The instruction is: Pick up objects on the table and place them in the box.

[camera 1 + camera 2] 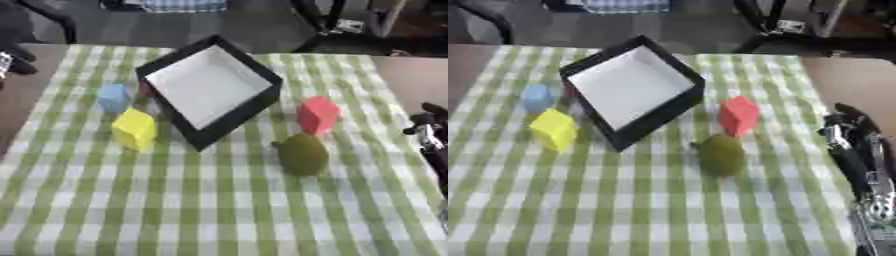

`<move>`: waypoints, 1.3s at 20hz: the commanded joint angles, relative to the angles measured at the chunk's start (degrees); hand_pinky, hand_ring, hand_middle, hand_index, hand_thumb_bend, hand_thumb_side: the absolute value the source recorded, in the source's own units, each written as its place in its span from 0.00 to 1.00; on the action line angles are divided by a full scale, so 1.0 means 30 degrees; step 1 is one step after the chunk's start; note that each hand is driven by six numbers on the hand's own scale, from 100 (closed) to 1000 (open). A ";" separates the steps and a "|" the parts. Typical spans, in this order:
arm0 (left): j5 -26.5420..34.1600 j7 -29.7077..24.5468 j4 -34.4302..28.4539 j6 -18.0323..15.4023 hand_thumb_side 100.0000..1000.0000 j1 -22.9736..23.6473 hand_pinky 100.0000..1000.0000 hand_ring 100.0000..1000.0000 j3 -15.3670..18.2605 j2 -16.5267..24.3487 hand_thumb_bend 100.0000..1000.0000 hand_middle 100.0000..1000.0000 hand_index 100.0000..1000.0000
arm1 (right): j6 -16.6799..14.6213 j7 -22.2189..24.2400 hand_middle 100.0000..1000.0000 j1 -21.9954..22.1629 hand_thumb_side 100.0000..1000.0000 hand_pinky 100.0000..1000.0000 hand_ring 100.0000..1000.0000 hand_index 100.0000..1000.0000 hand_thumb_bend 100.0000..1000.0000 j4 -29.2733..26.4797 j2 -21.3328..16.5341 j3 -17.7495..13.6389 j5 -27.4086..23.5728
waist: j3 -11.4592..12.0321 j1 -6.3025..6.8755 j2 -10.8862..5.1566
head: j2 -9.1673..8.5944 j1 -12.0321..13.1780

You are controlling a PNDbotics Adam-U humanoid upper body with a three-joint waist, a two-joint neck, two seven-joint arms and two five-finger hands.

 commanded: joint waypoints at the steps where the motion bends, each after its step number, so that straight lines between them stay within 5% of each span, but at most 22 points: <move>1: -0.0164 -0.0252 -0.0071 -0.0047 0.88 -0.0483 0.62 0.51 0.0112 0.0881 0.11 0.53 0.88 | -0.0005 -0.0032 0.58 -0.0105 0.46 0.81 0.53 0.79 0.00 -0.0171 -0.0333 -0.0138 0.0101 | -0.0032 0.0276 -0.0586 | -0.0037 -0.0047; 5: -0.1634 -0.2042 0.0620 -0.0357 0.72 -0.1703 0.66 0.55 -0.0540 0.1995 0.26 0.57 0.90 | 0.0001 0.0019 0.58 -0.0085 0.46 0.81 0.53 0.79 0.00 -0.0146 -0.0359 -0.0096 0.0116 | -0.0131 0.0329 -0.0645 | -0.0037 -0.0055; 9: -0.5161 -0.5353 0.2726 -0.1332 0.56 -0.4413 0.72 0.62 -0.1902 0.3410 0.40 0.66 0.92 | 0.0006 0.0106 0.58 -0.0090 0.46 0.81 0.53 0.79 0.00 -0.0102 -0.0421 -0.0004 0.0120 | -0.0303 0.0414 -0.0729 | -0.0037 0.0051; 16: -1.1701 -1.0614 1.1139 -0.4579 0.41 -1.1195 0.77 0.69 -0.4743 0.2978 0.54 0.73 0.92 | 0.0007 0.0302 0.58 0.0041 0.46 0.81 0.53 0.79 0.00 0.0008 -0.0479 0.0153 0.0115 | -0.0617 0.0487 -0.0996 | -0.0037 0.0049; 20: -1.4796 -1.1105 1.4474 -0.6289 0.34 -1.2738 0.78 0.70 -0.4444 0.1658 0.51 0.73 0.90 | -0.0005 0.0285 0.58 0.0108 0.46 0.81 0.53 0.79 0.00 0.0068 -0.0504 0.0133 0.0088 | -0.0789 0.0427 -0.1036 | -0.0037 0.0034; 26: -1.7499 -1.0025 1.6763 -0.7006 0.30 -1.3335 0.77 0.69 -0.3909 0.0397 0.47 0.72 0.89 | -0.0013 0.0339 0.58 0.0105 0.46 0.81 0.53 0.79 0.00 0.0094 -0.0463 0.0183 0.0059 | -0.0812 0.0400 -0.1083 | -0.0037 0.0028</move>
